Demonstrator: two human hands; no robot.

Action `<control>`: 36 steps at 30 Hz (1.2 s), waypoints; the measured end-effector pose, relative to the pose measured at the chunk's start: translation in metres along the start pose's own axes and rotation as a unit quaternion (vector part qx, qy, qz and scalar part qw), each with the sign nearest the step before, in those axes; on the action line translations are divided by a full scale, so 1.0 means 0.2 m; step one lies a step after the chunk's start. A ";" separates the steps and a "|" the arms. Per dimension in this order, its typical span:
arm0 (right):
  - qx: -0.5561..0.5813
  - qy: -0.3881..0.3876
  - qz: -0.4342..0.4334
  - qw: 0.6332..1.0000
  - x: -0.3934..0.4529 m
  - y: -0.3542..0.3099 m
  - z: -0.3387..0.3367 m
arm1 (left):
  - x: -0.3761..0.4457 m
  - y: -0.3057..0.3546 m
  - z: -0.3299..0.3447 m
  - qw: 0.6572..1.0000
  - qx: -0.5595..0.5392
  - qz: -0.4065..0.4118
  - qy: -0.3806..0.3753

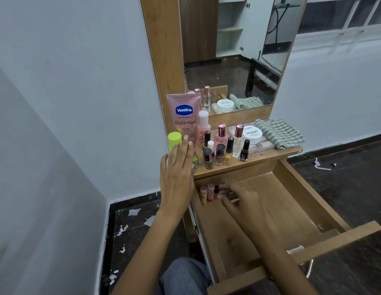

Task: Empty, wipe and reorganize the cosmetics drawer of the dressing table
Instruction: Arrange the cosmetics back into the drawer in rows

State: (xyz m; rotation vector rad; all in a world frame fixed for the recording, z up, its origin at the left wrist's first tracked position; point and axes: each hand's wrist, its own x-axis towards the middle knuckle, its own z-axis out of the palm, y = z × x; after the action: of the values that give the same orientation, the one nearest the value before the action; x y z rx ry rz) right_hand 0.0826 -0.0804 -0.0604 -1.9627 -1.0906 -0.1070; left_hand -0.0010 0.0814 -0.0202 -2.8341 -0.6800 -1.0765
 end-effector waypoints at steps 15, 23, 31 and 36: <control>0.064 0.020 -0.072 0.995 0.01 -0.04 0.02 | -0.18 0.14 -0.18 0.982 -0.172 0.018 0.079; -0.031 -0.075 0.023 0.996 -0.03 0.03 0.05 | -0.30 0.12 -0.14 0.957 -0.265 -0.113 -0.022; -0.100 -0.182 0.107 0.972 -0.01 0.08 0.20 | -0.40 0.05 -0.12 0.963 -0.219 -0.151 -0.033; -0.109 -0.215 0.110 0.964 -0.02 0.13 0.26 | -0.38 0.05 -0.10 0.967 -0.201 -0.152 -0.036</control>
State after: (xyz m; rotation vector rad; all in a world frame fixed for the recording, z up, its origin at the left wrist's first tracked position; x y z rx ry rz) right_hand 0.0834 -0.0526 -0.1111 -2.3619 -1.1579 0.3501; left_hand -0.0602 0.0387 -0.0522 -3.1964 -1.0389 -1.2885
